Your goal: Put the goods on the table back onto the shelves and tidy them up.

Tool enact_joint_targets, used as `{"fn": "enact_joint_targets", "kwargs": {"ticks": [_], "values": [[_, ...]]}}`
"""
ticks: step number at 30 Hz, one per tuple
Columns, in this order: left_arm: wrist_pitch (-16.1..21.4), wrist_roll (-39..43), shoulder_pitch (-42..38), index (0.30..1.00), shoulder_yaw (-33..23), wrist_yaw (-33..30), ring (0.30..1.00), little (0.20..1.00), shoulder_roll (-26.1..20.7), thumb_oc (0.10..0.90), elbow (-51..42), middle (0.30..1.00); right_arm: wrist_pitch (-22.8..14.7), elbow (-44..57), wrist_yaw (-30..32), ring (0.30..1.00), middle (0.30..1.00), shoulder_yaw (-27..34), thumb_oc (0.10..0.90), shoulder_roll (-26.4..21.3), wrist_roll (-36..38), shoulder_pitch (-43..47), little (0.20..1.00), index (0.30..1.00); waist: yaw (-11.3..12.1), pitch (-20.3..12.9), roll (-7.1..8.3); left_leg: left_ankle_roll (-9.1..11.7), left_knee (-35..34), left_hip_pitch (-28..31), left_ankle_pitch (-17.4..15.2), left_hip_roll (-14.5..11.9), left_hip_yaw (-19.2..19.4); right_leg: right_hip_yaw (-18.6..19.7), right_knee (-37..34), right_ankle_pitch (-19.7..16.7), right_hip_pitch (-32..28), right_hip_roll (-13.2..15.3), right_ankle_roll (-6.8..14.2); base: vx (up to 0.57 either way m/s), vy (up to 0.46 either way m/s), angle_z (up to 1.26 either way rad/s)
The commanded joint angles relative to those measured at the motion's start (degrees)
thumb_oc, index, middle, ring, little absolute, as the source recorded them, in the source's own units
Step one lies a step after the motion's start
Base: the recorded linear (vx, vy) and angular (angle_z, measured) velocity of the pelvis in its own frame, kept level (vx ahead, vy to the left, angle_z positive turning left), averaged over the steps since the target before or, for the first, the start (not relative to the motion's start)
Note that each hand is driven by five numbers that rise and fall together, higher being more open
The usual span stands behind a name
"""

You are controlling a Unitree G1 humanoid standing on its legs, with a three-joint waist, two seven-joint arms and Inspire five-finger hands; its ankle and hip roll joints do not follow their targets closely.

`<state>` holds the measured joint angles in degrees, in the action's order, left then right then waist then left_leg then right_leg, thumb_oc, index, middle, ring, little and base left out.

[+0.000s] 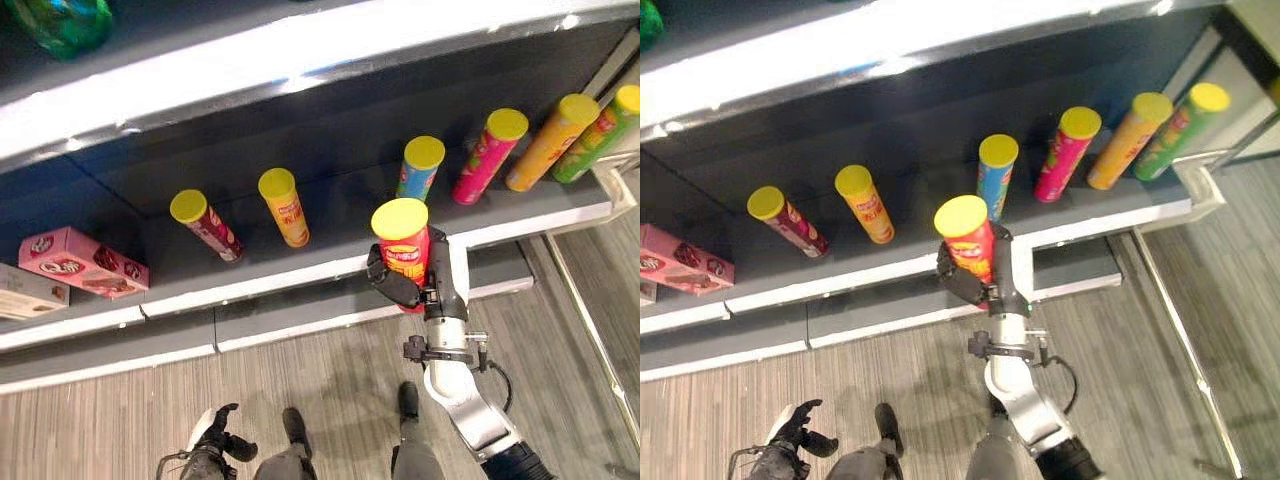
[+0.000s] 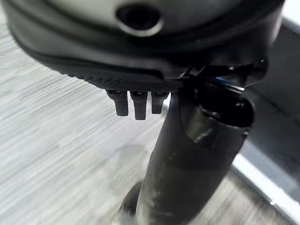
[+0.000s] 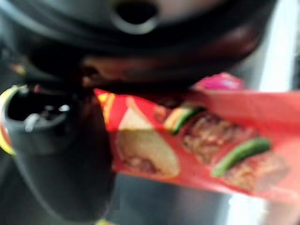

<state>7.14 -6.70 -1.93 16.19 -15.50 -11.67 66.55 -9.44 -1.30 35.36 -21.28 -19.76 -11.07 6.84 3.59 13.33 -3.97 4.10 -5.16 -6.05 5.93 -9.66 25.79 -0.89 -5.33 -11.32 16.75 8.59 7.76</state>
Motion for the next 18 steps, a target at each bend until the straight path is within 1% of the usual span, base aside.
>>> {"fn": "enact_joint_targets", "kwargs": {"ticks": [1, 2, 3, 4, 6, 7, 8, 11, 14, 18], "values": [[1.6, -0.3, -0.4, 0.9, 2.6, 0.4, 0.9, 0.9, -0.4, 0.8, 0.7, 0.9, -8.0, 8.8, 3.7, 0.3, 0.3, 2.1, 0.4, 1.6, -0.4, 5.1, 0.3, 0.3, 0.2, -2.0, 1.17, 3.9, 0.2, 2.0, -4.0, -2.8, 0.3, -5.5, 0.8, 4.6, -5.1, 4.0, 4.8, 0.12, -0.023, -0.01], [1.6, -1.7, -0.4, 0.9, 3.8, 0.5, 0.9, 0.9, -0.5, 0.8, 0.5, 0.9, -8.6, 8.1, 4.6, 0.3, 0.3, 2.0, 0.4, 2.1, -0.5, 6.1, 0.3, 0.3, 0.7, -2.0, 1.01, 4.1, 0.2, 1.8, -3.8, -3.1, 0.1, -6.2, 0.6, 4.5, -5.2, 3.9, 4.8, 0.07, -0.056, -0.02], [1.0, -4.0, -3.9, 0.9, 5.4, 0.8, 0.9, 0.9, -2.6, 0.8, -0.5, 0.9, -8.6, 5.7, 5.6, 0.3, 0.3, 1.5, 0.4, 3.4, -1.0, 8.3, 0.3, 0.3, 1.0, -2.4, 0.52, 4.6, 0.2, 1.2, -3.4, -3.2, -0.3, -6.6, 0.4, 4.7, -5.1, 3.8, 4.8, 0.09, -0.048, 0.02], [1.1, -2.3, -6.5, 0.9, 7.2, 1.4, 0.9, 0.9, -1.6, 0.8, -2.8, 0.9, -8.7, 2.8, 6.5, 0.3, 0.3, 0.7, 0.4, 4.9, -0.4, 11.4, 0.3, 0.3, 1.2, -2.4, 0.35, 4.6, 0.2, 0.7, -3.4, -3.3, -0.4, -7.1, 0.3, 4.8, -4.9, 3.9, 4.7, 0.07, -0.025, 0.05], [1.2, -1.8, -6.6, 0.9, 7.9, 1.6, 0.9, 0.9, -1.5, 0.8, -4.3, 0.9, -8.7, 1.7, 6.8, 0.3, 0.3, 0.3, 0.4, 5.6, -0.4, 12.9, 0.3, 0.3, 1.5, -2.5, 0.26, 4.6, 0.2, 0.5, -3.3, -3.3, -0.6, -7.4, 0.3, 4.7, -4.7, 4.0, 4.7, 0.04, -0.034, 0.12], [1.3, 0.7, -5.9, 0.9, 7.8, 1.6, 0.9, 0.9, -1.6, 0.8, -6.4, 0.9, -7.7, 0.8, 8.4, 0.3, 0.3, 0.8, 0.4, 6.0, -0.8, 15.7, 0.3, 0.3, 2.6, -2.7, -0.22, 4.6, 0.2, -0.1, -3.3, -3.1, -1.1, -7.6, 0.3, 4.6, -4.4, 4.2, 4.7, 0.03, -0.035, 0.07], [1.3, 0.7, -5.9, 0.9, 7.8, 1.6, 0.9, 0.9, -1.6, 0.8, -6.4, 0.9, -7.7, 0.7, 8.5, 0.3, 0.3, 0.8, 0.4, 6.1, -0.8, 15.8, 0.3, 0.3, 2.6, -2.7, -0.21, 4.5, 0.2, -0.2, -3.3, -3.1, -1.1, -7.6, 0.3, 4.6, -4.4, 4.2, 4.7, 0.0, 0.0, 0.0], [0.9, 4.5, -4.4, 0.9, 6.7, 2.7, 0.9, 0.9, -1.6, 0.8, -7.0, 0.9, -6.0, -0.3, 9.5, 0.3, 0.3, 1.2, 0.4, 7.2, -1.6, 19.2, 0.3, 0.3, 3.9, -3.1, -0.84, 4.4, 0.2, -0.9, -3.2, -2.7, -1.9, -8.2, 0.3, 4.4, -4.1, 4.6, 4.7, 0.03, -0.009, 0.18], [0.6, 5.1, -4.3, 0.9, 6.6, 3.3, 0.9, 0.9, -1.8, 0.8, -7.0, 0.9, -5.3, -0.3, 9.4, 0.3, 0.3, 0.6, 0.4, 8.2, -2.1, 20.6, 0.3, 0.3, 4.4, -3.4, -1.24, 4.3, 0.2, -1.4, -3.2, -2.1, -2.3, -8.4, 0.3, 3.9, -3.7, 5.2, 4.9, 0.04, 0.014, 0.11], [0.8, 3.4, -5.3, 0.9, 7.4, 2.7, 0.9, 0.9, -1.9, 0.8, -6.8, 0.9, -5.4, 1.1, 7.1, 0.3, 0.3, -1.4, 0.4, 9.2, -1.5, 20.2, 0.3, 0.3, 4.6, -4.0, -1.2, 3.9, 0.2, -2.4, -3.6, -1.2, -2.5, -8.2, 0.3, 2.7, -2.4, 6.2, 5.3, 0.04, 0.021, 0.09]]}}
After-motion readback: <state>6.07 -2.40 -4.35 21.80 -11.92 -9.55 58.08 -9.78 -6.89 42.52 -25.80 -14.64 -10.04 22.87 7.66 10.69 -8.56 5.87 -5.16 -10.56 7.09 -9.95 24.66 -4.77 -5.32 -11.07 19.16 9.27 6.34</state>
